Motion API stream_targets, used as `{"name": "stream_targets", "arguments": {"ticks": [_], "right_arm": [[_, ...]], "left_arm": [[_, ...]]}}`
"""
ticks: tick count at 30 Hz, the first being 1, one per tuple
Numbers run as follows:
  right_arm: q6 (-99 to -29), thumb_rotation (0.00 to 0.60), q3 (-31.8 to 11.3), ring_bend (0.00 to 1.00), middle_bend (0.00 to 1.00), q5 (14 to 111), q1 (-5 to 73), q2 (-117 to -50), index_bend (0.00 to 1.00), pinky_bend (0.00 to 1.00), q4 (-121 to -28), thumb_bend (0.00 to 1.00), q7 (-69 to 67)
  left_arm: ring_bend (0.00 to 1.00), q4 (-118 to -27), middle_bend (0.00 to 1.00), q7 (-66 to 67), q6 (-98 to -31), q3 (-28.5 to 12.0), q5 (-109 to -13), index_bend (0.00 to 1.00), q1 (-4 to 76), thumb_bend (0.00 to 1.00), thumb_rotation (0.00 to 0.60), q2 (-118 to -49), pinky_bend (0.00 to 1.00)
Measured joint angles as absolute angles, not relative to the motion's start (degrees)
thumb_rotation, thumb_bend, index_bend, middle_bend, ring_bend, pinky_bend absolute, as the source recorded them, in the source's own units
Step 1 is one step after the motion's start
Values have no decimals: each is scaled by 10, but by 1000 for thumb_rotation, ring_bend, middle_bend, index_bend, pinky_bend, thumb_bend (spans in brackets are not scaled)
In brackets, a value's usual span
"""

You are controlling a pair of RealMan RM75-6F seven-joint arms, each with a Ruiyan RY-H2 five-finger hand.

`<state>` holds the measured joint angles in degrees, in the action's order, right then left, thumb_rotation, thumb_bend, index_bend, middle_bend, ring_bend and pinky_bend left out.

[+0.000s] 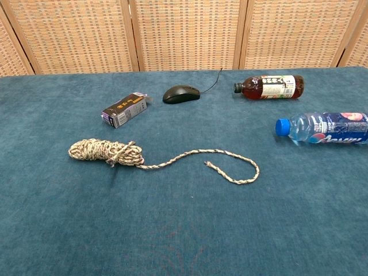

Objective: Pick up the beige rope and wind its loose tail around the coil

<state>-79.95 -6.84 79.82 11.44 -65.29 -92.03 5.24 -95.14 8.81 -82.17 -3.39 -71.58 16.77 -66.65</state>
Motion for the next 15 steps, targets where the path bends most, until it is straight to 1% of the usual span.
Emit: {"name": "stream_targets", "arguments": {"ticks": [6,9,13,15], "right_arm": [[-793,600,-64,0,0,806,117,-653,48,0,-921,0,51],[-777,600,-64,0,0,811,127,-653,48,0,-926,0,49],[-736,600,-68,0,0,821,157,-645,65,0,-940,0,49],[-706,600,-74,0,0,823,178,-641,111,0,-950,0,47]], "left_arm": [[0,-951,0,92,-817,-41,-719,0,164,0,600,-668,0],[0,-952,0,95,-816,-44,-720,0,163,0,600,-668,0],[0,-952,0,98,-815,-47,-723,0,162,0,600,-670,0],[0,-952,0,103,-814,-49,-724,0,162,0,600,-671,0]]}}
